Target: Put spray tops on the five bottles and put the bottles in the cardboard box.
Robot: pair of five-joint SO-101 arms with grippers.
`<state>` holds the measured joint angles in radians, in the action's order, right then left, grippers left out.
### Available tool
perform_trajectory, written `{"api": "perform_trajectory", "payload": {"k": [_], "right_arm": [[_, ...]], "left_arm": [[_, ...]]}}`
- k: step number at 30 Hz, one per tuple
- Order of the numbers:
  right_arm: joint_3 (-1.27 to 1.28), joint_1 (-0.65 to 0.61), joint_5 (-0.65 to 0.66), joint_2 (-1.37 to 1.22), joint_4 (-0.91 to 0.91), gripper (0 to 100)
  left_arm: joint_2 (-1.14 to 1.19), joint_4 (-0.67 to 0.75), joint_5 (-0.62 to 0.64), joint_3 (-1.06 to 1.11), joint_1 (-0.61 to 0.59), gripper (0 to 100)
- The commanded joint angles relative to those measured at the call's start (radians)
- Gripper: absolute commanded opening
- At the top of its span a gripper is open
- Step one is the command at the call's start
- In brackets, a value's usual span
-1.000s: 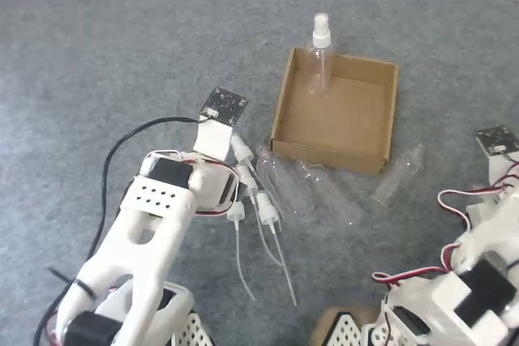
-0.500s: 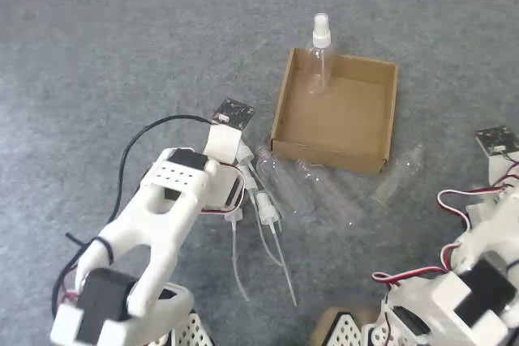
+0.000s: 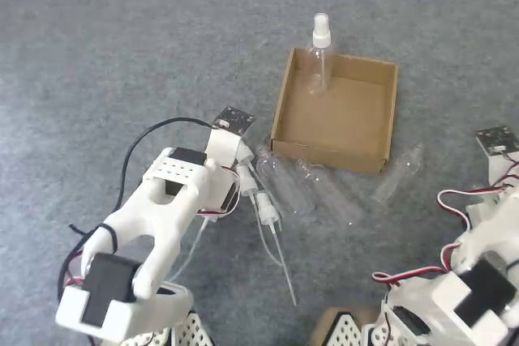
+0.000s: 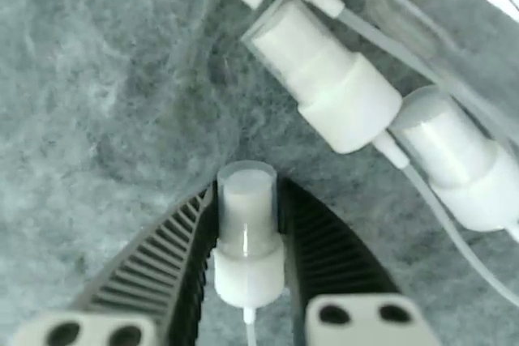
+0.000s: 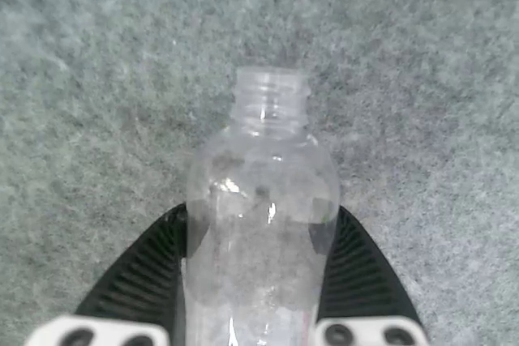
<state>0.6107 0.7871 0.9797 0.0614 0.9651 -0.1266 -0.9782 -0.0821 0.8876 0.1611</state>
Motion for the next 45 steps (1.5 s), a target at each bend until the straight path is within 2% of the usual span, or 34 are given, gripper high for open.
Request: {"api": "perform_trajectory", "payload": {"k": [1,3,8,16,23,30,33,39,45], "right_arm": [[-0.052,0.008,0.012,0.008,0.010,4.2],[-0.052,0.008,0.012,0.008,0.010,4.3],[-0.052,0.010,0.012,0.008,0.010,4.3],[-0.052,0.008,0.014,0.008,0.010,4.6],[-0.054,0.010,0.014,0.018,0.008,4.6],[-0.058,0.010,0.009,0.018,0.012,5.1],[-0.058,0.010,0.008,0.018,0.012,10.8],[-0.058,0.008,0.008,0.018,0.012,24.3],[-0.086,-0.021,-0.055,0.012,0.031,30.6]], "left_arm": [[-0.028,0.025,-0.014,-0.044,-0.006,9],[-0.021,0.044,-0.011,-0.042,-0.012,10],[-0.021,0.058,-0.005,-0.042,-0.014,19],[-0.020,0.063,-0.006,-0.035,-0.012,14],[-0.034,0.028,-0.012,-0.061,-0.011,1],[-0.178,-0.074,0.012,-0.119,-0.015,1],[-0.269,-0.098,0.055,-0.111,-0.011,1],[-0.344,-0.098,0.052,-0.073,-0.017,1],[-0.341,-0.071,0.052,-0.051,-0.015,1]]}}
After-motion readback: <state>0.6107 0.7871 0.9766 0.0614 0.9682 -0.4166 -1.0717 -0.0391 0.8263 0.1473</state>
